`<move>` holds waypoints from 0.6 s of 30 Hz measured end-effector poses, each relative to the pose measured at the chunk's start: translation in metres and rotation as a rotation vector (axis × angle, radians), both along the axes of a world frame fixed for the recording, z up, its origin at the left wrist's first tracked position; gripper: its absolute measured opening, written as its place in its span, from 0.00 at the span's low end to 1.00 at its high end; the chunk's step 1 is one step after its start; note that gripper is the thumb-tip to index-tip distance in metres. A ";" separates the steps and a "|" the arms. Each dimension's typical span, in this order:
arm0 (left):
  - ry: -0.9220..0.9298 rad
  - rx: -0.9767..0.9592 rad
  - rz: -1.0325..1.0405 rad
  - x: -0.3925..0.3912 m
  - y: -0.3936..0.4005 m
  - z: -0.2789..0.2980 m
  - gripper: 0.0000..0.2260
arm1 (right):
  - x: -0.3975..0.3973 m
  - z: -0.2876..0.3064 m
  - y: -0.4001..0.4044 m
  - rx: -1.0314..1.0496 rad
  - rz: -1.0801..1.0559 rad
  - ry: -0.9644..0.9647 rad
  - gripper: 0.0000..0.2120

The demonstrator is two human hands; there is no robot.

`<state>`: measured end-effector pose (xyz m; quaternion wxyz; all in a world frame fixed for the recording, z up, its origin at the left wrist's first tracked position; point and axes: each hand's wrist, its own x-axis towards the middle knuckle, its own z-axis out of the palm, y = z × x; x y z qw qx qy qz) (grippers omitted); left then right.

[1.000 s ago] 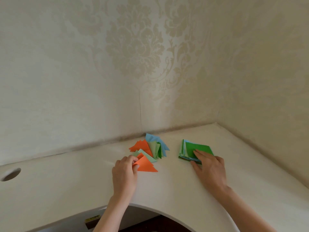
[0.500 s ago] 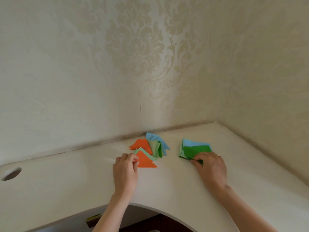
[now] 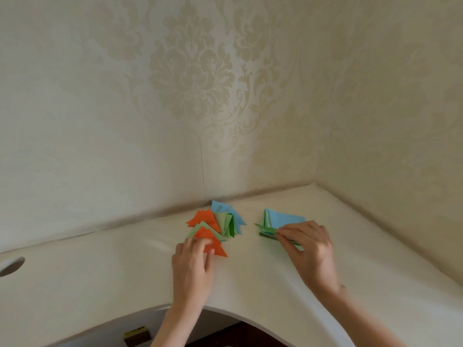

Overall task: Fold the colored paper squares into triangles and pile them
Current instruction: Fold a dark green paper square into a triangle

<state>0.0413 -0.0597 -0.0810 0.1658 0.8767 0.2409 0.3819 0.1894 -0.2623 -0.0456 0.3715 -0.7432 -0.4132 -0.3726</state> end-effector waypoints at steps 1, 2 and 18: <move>-0.032 -0.003 -0.068 0.001 -0.007 0.001 0.09 | -0.007 -0.003 0.002 -0.018 0.049 -0.018 0.02; -0.059 -0.010 -0.135 0.002 -0.014 0.002 0.11 | -0.013 -0.007 0.006 -0.042 0.092 -0.027 0.03; 0.161 -0.203 -0.509 0.007 -0.024 0.002 0.09 | -0.027 -0.034 0.018 -0.363 0.304 0.452 0.03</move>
